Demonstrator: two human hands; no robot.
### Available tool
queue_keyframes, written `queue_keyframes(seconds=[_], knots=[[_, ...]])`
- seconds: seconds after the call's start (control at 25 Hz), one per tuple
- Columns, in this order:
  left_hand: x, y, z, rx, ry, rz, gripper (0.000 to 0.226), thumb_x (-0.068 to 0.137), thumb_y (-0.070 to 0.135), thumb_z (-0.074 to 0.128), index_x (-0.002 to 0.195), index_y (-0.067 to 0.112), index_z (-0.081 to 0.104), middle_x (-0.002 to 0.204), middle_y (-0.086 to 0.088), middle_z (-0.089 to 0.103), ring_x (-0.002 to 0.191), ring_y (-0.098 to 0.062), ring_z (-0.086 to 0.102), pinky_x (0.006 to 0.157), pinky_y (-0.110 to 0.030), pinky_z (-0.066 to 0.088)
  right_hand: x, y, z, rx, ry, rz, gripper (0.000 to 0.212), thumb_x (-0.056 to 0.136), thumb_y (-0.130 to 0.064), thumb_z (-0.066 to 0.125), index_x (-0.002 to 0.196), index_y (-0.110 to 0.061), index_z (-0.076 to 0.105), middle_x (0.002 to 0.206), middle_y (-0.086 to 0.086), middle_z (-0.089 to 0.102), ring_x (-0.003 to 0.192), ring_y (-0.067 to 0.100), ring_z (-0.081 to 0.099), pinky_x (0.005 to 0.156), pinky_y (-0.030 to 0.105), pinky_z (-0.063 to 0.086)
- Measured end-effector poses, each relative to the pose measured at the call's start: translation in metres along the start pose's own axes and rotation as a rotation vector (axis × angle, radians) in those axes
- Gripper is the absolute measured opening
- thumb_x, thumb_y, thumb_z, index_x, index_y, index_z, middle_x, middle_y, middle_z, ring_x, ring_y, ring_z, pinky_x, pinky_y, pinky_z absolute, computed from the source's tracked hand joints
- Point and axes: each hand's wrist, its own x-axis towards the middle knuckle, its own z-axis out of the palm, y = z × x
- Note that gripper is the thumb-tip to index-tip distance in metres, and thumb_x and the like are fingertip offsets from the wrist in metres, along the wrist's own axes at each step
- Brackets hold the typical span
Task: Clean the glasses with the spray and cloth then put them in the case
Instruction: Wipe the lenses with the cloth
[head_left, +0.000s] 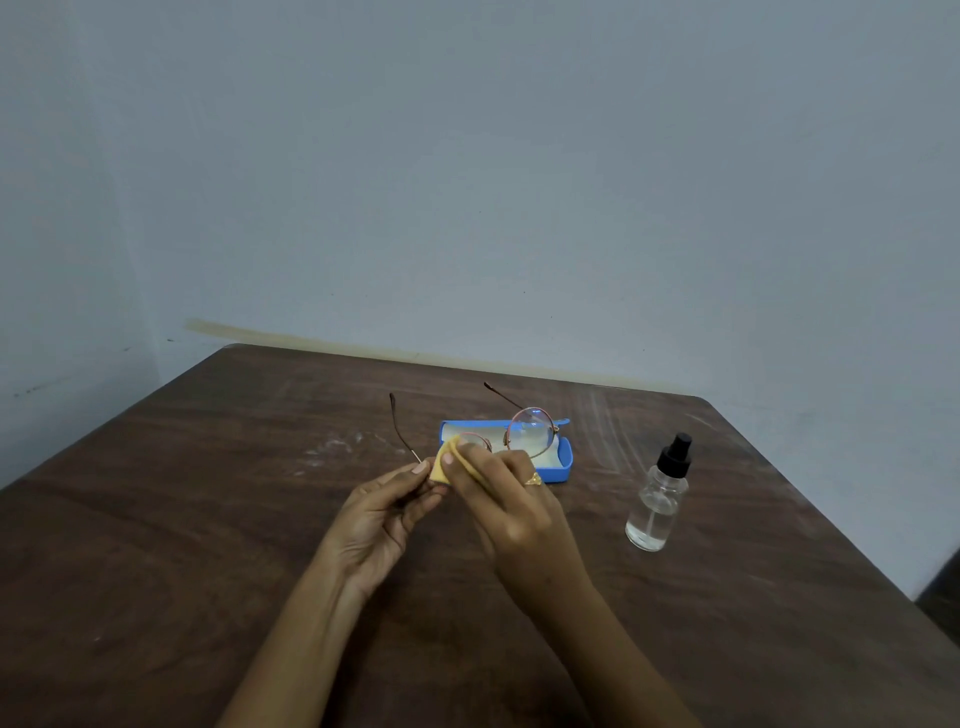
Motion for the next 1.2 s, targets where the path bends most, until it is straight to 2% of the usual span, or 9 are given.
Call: queue_keyframes(seconds=[0.16, 0.36, 0.52, 0.64, 0.72, 0.8, 0.88, 1.0, 1.2], knots=[[0.002, 0.0, -0.003, -0.027, 0.024, -0.024, 0.037, 0.085, -0.003, 0.046, 0.06, 0.001, 0.073, 0.054, -0.008, 0.069, 0.048, -0.012, 0.067, 0.044, -0.016, 0.053, -0.012, 0.008, -0.005, 0.004, 0.066, 0.072, 0.026, 0.084, 0.004, 0.056, 0.107, 0.0, 0.066, 0.107, 0.014, 0.068, 0.086, 0.021, 0.056, 0.071, 0.028, 0.05], [0.001, 0.002, -0.001, -0.044, 0.05, -0.033, 0.039, 0.086, -0.003, 0.046, 0.059, 0.001, 0.073, 0.054, -0.007, 0.069, 0.046, -0.012, 0.066, 0.042, -0.016, 0.053, -0.008, 0.029, -0.011, -0.047, 0.208, 0.289, 0.026, 0.086, 0.0, 0.05, 0.106, 0.001, 0.066, 0.105, 0.017, 0.068, 0.097, 0.017, 0.052, 0.08, 0.028, 0.045], [0.0, 0.003, -0.001, -0.058, 0.05, -0.042, 0.04, 0.086, -0.003, 0.045, 0.059, 0.002, 0.073, 0.053, -0.008, 0.069, 0.045, -0.012, 0.066, 0.041, -0.016, 0.052, -0.003, 0.031, -0.008, -0.042, 0.168, 0.291, 0.028, 0.081, 0.004, 0.056, 0.107, 0.0, 0.066, 0.106, 0.016, 0.068, 0.097, 0.018, 0.049, 0.077, 0.028, 0.049], [0.002, 0.003, -0.003, -0.064, 0.062, -0.045, 0.042, 0.087, -0.003, 0.044, 0.057, 0.002, 0.073, 0.052, -0.007, 0.069, 0.044, -0.011, 0.066, 0.041, -0.015, 0.051, -0.006, 0.029, -0.005, -0.043, 0.119, 0.228, 0.027, 0.08, 0.004, 0.059, 0.105, 0.001, 0.067, 0.104, 0.015, 0.069, 0.087, 0.023, 0.058, 0.073, 0.026, 0.046], [0.002, 0.004, -0.002, -0.067, 0.06, -0.052, 0.037, 0.083, -0.002, 0.048, 0.056, 0.002, 0.073, 0.051, -0.006, 0.069, 0.044, -0.01, 0.065, 0.041, -0.014, 0.051, -0.011, 0.026, -0.006, -0.028, 0.113, 0.195, 0.026, 0.08, 0.004, 0.06, 0.104, 0.001, 0.067, 0.103, 0.014, 0.069, 0.084, 0.021, 0.057, 0.071, 0.025, 0.046], [0.001, 0.006, -0.001, -0.077, 0.049, -0.067, 0.014, 0.065, 0.001, 0.062, 0.055, 0.002, 0.072, 0.052, -0.006, 0.068, 0.044, -0.01, 0.065, 0.041, -0.014, 0.051, -0.017, 0.027, -0.009, -0.034, 0.098, 0.172, 0.028, 0.077, 0.005, 0.064, 0.105, 0.0, 0.067, 0.102, 0.013, 0.069, 0.086, 0.016, 0.049, 0.067, 0.026, 0.05], [-0.001, 0.007, -0.001, -0.082, 0.036, -0.075, 0.006, 0.055, 0.004, 0.067, 0.055, 0.002, 0.072, 0.051, -0.006, 0.068, 0.044, -0.01, 0.065, 0.04, -0.014, 0.051, -0.022, 0.03, -0.011, -0.055, 0.092, 0.169, 0.028, 0.076, 0.005, 0.064, 0.104, 0.0, 0.067, 0.101, 0.013, 0.07, 0.087, 0.015, 0.048, 0.067, 0.026, 0.051], [0.002, 0.005, -0.004, -0.079, 0.056, -0.059, 0.036, 0.082, -0.001, 0.048, 0.055, 0.001, 0.071, 0.05, -0.007, 0.068, 0.043, -0.01, 0.065, 0.04, -0.014, 0.051, -0.02, 0.038, -0.014, -0.062, 0.107, 0.22, 0.025, 0.079, 0.005, 0.06, 0.103, 0.002, 0.067, 0.102, 0.015, 0.069, 0.082, 0.023, 0.059, 0.071, 0.026, 0.047], [0.0, 0.007, -0.002, -0.053, 0.069, -0.056, 0.044, 0.088, -0.001, 0.043, 0.056, 0.001, 0.072, 0.05, -0.007, 0.067, 0.043, -0.011, 0.065, 0.04, -0.015, 0.051, -0.006, 0.04, -0.017, -0.052, 0.112, 0.292, 0.027, 0.082, 0.005, 0.054, 0.105, 0.001, 0.066, 0.104, 0.015, 0.068, 0.088, 0.028, 0.061, 0.071, 0.033, 0.054]])
